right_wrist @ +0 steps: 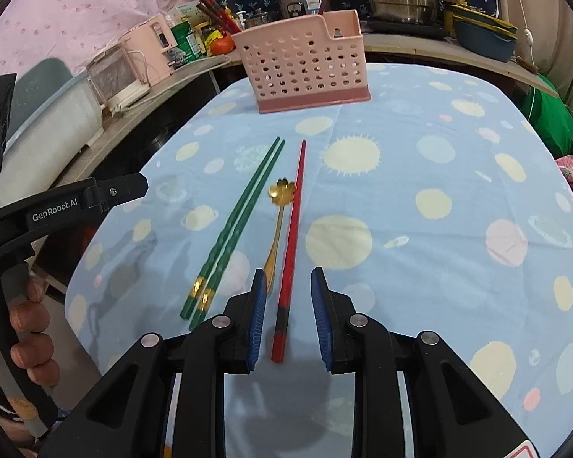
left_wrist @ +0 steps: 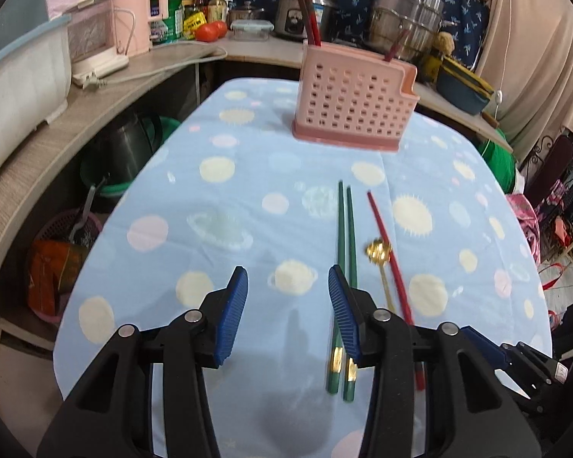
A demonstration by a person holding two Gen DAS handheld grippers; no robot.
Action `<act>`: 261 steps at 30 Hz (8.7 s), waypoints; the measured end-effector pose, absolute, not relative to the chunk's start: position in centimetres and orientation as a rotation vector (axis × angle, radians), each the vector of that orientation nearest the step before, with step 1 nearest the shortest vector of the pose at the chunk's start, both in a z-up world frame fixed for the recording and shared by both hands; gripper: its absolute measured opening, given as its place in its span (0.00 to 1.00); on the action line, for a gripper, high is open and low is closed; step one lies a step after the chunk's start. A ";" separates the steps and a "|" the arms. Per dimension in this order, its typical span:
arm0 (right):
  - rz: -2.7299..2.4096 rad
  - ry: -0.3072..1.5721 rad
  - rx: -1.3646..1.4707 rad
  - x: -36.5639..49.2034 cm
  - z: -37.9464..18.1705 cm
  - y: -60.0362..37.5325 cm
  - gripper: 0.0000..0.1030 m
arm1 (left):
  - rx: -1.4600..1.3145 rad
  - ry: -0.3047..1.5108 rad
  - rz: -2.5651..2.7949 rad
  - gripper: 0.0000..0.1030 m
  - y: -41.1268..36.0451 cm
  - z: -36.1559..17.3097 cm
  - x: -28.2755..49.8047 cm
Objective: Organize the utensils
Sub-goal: 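Move both open grippers back down to the green and red chopsticks, then close the left gripper on a green chopstick while the right gripper grasps the red one, then lift both chopsticks and lower them into the pink holder, then open both grippers, then move both open grippers back down to the green chopstick and gold spoon, then close the left gripper on the green chopstick while the right gripper grasps the gold spoon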
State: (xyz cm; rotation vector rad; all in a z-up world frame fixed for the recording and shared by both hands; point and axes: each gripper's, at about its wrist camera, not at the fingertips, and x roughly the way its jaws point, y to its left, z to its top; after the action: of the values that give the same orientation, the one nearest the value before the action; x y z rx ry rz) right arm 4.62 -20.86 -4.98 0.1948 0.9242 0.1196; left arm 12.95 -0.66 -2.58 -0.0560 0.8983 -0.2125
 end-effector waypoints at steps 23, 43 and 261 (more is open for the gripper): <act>0.083 0.956 0.112 4.0 -8.2 -19.5 0.07 | -0.026 1.003 -0.250 0.49 -1.4 -7.0 10.1; 0.077 0.960 0.137 3.8 -8.2 -20.0 0.07 | 0.035 1.025 -0.269 0.44 -3.0 -8.7 10.0; 0.081 0.884 0.302 3.0 -5.5 -22.7 0.09 | 0.024 0.990 -0.344 0.07 -4.4 -5.9 8.3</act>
State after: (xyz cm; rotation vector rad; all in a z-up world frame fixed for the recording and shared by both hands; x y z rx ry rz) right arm 3.03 -22.75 -5.51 0.3023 0.8841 0.0809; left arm 8.29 -4.41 -5.87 0.0244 0.9899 -0.3437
